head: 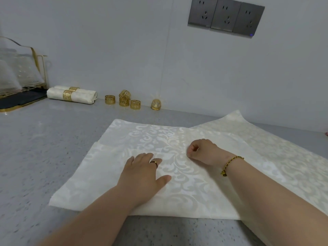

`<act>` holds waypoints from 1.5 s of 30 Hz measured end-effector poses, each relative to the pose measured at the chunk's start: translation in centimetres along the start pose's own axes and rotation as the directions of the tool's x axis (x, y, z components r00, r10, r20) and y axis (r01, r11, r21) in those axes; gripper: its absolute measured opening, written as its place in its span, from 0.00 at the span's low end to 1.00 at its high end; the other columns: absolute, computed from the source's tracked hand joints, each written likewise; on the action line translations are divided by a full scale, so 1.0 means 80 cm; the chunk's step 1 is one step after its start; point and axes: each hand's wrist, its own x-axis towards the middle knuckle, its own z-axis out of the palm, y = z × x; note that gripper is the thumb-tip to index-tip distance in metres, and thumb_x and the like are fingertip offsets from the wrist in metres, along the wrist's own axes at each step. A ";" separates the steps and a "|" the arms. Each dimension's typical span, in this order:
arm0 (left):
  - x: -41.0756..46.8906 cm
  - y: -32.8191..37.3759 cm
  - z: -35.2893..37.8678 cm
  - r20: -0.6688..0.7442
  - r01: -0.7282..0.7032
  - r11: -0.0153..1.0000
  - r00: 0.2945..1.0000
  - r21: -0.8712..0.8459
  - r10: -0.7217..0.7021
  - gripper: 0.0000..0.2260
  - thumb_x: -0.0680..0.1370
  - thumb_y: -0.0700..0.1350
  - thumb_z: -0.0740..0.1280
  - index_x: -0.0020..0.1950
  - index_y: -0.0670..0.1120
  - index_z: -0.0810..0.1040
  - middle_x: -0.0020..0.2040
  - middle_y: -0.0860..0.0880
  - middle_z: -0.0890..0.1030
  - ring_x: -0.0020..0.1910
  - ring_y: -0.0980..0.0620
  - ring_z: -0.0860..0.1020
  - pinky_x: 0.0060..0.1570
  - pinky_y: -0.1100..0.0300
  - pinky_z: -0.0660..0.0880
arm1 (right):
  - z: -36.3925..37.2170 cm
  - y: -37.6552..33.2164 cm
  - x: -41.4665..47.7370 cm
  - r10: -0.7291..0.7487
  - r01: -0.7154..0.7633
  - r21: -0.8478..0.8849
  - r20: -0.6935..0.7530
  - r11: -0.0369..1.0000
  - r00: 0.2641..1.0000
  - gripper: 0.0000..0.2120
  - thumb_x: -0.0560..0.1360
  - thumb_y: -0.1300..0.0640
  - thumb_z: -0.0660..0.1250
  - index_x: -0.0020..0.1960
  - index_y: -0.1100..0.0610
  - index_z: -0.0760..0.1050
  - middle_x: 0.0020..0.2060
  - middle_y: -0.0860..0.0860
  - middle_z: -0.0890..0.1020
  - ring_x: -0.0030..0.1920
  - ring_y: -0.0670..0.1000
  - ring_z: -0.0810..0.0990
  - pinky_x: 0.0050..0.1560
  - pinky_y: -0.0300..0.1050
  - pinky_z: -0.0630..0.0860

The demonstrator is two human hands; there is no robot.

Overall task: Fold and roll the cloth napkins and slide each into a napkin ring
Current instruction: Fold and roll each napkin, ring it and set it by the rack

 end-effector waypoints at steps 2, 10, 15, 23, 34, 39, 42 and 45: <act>0.001 -0.002 0.003 -0.014 -0.007 1.000 1.000 -0.001 0.007 0.27 0.78 0.62 0.50 0.75 0.53 0.53 0.76 0.53 0.50 0.75 0.54 0.48 0.72 0.55 0.44 | -0.003 0.003 0.017 0.011 -0.011 0.040 -0.018 0.999 1.000 0.11 0.74 0.59 0.62 0.34 0.50 0.69 0.39 0.47 0.76 0.47 0.50 0.74 0.52 0.44 0.71; 0.006 -0.005 0.007 -0.009 -0.004 0.999 1.000 -0.034 0.004 0.27 0.78 0.62 0.49 0.75 0.54 0.50 0.76 0.55 0.47 0.75 0.55 0.44 0.72 0.55 0.40 | -0.011 0.016 0.102 0.121 -0.133 -0.086 -0.131 0.987 0.984 0.20 0.78 0.58 0.54 0.70 0.53 0.62 0.66 0.57 0.69 0.65 0.59 0.68 0.67 0.48 0.64; 0.008 -0.007 0.009 0.007 0.004 0.999 1.000 -0.033 -0.004 0.28 0.78 0.62 0.48 0.75 0.55 0.48 0.76 0.55 0.44 0.74 0.55 0.41 0.72 0.55 0.38 | -0.005 0.013 0.128 0.108 -0.129 -0.154 -0.137 0.979 0.985 0.22 0.78 0.59 0.55 0.71 0.52 0.60 0.67 0.54 0.70 0.68 0.57 0.63 0.66 0.48 0.61; 0.008 -0.007 0.011 -0.012 -0.002 1.000 1.000 0.008 0.002 0.27 0.78 0.63 0.47 0.75 0.56 0.47 0.76 0.54 0.45 0.75 0.54 0.41 0.72 0.55 0.39 | -0.014 0.001 0.131 -0.012 -0.056 -0.331 -0.201 0.942 0.980 0.15 0.76 0.60 0.56 0.62 0.55 0.72 0.60 0.56 0.73 0.64 0.58 0.65 0.60 0.47 0.64; 0.006 -0.005 -0.003 -0.241 0.040 0.994 0.969 -0.101 -0.064 0.33 0.77 0.63 0.52 0.75 0.54 0.39 0.76 0.52 0.42 0.75 0.53 0.42 0.72 0.55 0.39 | -0.063 -0.022 0.051 -0.151 0.184 0.049 -0.389 0.982 0.909 0.08 0.74 0.62 0.61 0.38 0.53 0.69 0.33 0.43 0.72 0.42 0.50 0.71 0.37 0.36 0.65; -0.013 -0.010 -0.022 -0.513 0.036 0.993 0.854 -0.109 -0.087 0.39 0.75 0.57 0.63 0.74 0.51 0.39 0.76 0.46 0.44 0.75 0.48 0.44 0.71 0.53 0.39 | -0.072 -0.028 -0.047 -0.268 0.302 0.019 -0.407 0.953 0.873 0.04 0.72 0.64 0.65 0.46 0.58 0.77 0.40 0.49 0.77 0.43 0.48 0.74 0.37 0.24 0.64; -0.024 -0.024 -0.030 -0.585 0.022 1.000 0.811 -0.013 -0.025 0.48 0.59 0.50 0.80 0.73 0.46 0.60 0.70 0.36 0.65 0.69 0.41 0.62 0.66 0.51 0.48 | -0.059 -0.019 -0.102 -0.417 0.349 -0.232 -0.430 0.908 0.801 0.05 0.70 0.61 0.67 0.45 0.60 0.79 0.38 0.53 0.82 0.41 0.55 0.79 0.47 0.36 0.66; -0.039 -0.039 -0.034 -0.662 0.039 0.994 0.748 0.105 0.041 0.51 0.48 0.43 0.83 0.67 0.40 0.65 0.62 0.34 0.74 0.61 0.43 0.64 0.67 0.53 0.46 | -0.032 -0.003 -0.147 -0.520 0.383 -0.368 -0.427 0.847 0.739 0.03 0.64 0.58 0.66 0.37 0.53 0.78 0.29 0.45 0.80 0.32 0.47 0.77 0.51 0.44 0.68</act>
